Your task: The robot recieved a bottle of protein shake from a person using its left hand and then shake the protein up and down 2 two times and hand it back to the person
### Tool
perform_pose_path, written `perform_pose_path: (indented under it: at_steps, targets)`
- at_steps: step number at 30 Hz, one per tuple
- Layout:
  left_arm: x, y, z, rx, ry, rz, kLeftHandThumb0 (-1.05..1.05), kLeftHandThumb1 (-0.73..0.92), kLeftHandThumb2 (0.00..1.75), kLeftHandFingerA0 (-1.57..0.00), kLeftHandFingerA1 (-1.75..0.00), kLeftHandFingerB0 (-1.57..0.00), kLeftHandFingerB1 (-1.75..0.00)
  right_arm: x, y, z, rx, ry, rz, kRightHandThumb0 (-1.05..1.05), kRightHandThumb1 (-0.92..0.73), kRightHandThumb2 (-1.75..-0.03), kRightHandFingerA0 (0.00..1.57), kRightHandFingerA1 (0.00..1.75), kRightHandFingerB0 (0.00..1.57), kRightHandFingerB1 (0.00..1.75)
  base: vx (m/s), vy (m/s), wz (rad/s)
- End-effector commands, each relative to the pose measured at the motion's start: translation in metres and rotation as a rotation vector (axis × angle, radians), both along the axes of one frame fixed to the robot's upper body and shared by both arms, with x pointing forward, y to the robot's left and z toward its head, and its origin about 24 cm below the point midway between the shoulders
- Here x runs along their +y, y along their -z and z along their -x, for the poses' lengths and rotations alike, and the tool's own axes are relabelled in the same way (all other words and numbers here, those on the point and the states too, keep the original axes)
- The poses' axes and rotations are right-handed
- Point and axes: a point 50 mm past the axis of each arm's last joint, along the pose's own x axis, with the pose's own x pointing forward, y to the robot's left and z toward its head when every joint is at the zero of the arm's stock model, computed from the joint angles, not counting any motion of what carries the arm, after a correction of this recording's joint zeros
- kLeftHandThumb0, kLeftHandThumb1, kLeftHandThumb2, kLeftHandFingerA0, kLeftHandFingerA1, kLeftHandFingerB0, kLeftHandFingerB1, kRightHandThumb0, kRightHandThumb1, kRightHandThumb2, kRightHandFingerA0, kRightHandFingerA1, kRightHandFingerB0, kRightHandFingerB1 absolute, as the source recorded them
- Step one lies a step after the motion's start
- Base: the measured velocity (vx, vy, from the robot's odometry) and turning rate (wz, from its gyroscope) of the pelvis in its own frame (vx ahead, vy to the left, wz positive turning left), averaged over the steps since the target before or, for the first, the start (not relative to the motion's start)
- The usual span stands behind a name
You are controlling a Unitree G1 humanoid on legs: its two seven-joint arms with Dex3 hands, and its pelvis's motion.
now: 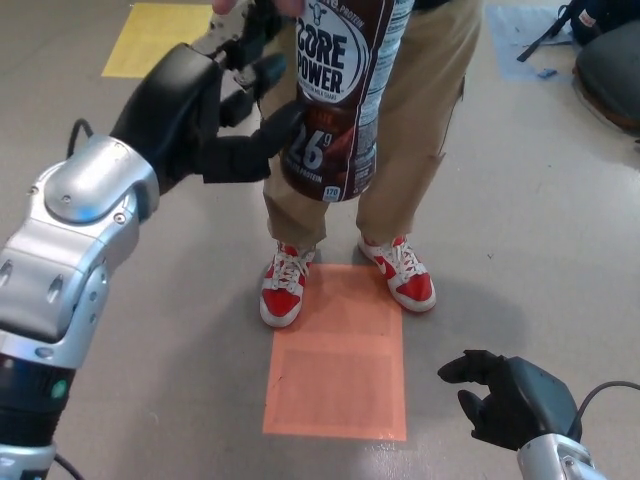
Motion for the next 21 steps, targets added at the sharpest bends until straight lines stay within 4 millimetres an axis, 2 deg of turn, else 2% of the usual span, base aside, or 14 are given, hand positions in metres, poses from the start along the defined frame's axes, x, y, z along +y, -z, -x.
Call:
perform_pose_path:
  at_steps: [1,2,3,5,6,8,11,16,17,21]
  targets:
    - [-0.033,0.007,0.028,0.562,0.348,-0.027,-0.92,0.59,0.94,0.00,-0.08,0.00,0.00,-0.010,-0.005,-0.003,-0.051,-0.009,0.041,-0.29,-0.81,-0.65,0.85,0.54,0.76,0.44,0.00,0.000,0.00]
    - [-0.033,0.007,0.028,0.565,0.353,-0.030,-0.92,0.59,0.94,0.00,-0.08,0.00,0.00,-0.010,-0.005,-0.003,-0.048,-0.008,0.039,-0.29,-0.81,-0.65,0.85,0.54,0.76,0.44,0.00,0.000,0.00]
    - [-0.033,0.007,0.029,0.568,0.357,-0.034,-0.84,0.68,0.63,0.00,-0.03,0.00,0.00,-0.010,-0.005,-0.003,-0.048,-0.007,0.036,-0.29,-0.82,-0.64,0.87,0.56,0.76,0.44,0.00,0.000,0.00]
    - [-0.034,0.005,0.030,0.573,0.366,-0.042,-0.85,0.67,0.64,0.00,-0.02,0.00,0.00,-0.010,-0.006,-0.003,-0.053,-0.004,0.026,-0.29,-0.81,-0.65,0.89,0.57,0.78,0.44,0.00,0.000,0.00]
    - [-0.034,0.004,0.031,0.572,0.369,-0.042,-0.91,0.58,0.93,0.00,-0.09,0.00,0.00,-0.010,-0.006,-0.003,-0.052,-0.002,0.022,-0.29,-0.82,-0.64,0.88,0.60,0.77,0.44,0.00,0.000,0.00]
    - [-0.037,0.001,0.034,0.559,0.378,-0.041,-0.91,0.58,0.93,0.00,-0.10,0.00,0.00,-0.010,-0.006,-0.003,-0.046,-0.002,0.021,-0.29,-0.81,-0.64,0.86,0.58,0.77,0.44,0.00,0.000,0.00]
    - [-0.039,-0.005,0.036,0.537,0.411,-0.031,-0.90,0.56,0.92,0.00,-0.13,0.00,0.00,-0.009,-0.007,-0.004,-0.049,-0.006,0.015,-0.33,-0.86,-0.65,0.86,0.64,0.76,0.44,0.00,0.000,0.00]
    - [-0.047,-0.014,0.040,0.521,0.436,-0.037,-0.89,0.52,0.91,0.00,-0.11,0.00,0.00,-0.010,-0.006,-0.003,-0.055,-0.001,0.009,-0.29,-0.83,-0.64,0.88,0.63,0.78,0.45,0.00,0.000,0.00]
    - [-0.050,-0.017,0.040,0.506,0.444,-0.039,-0.88,0.52,0.90,0.00,-0.13,0.00,0.00,-0.009,-0.006,-0.003,-0.052,-0.001,0.012,-0.29,-0.82,-0.65,0.86,0.55,0.78,0.45,0.00,0.000,0.00]
    - [-0.051,-0.020,0.041,0.506,0.446,-0.041,-0.88,0.52,0.90,0.00,-0.13,0.00,0.00,-0.009,-0.006,-0.004,-0.051,-0.001,0.013,-0.29,-0.82,-0.65,0.86,0.55,0.78,0.45,0.00,0.000,0.00]
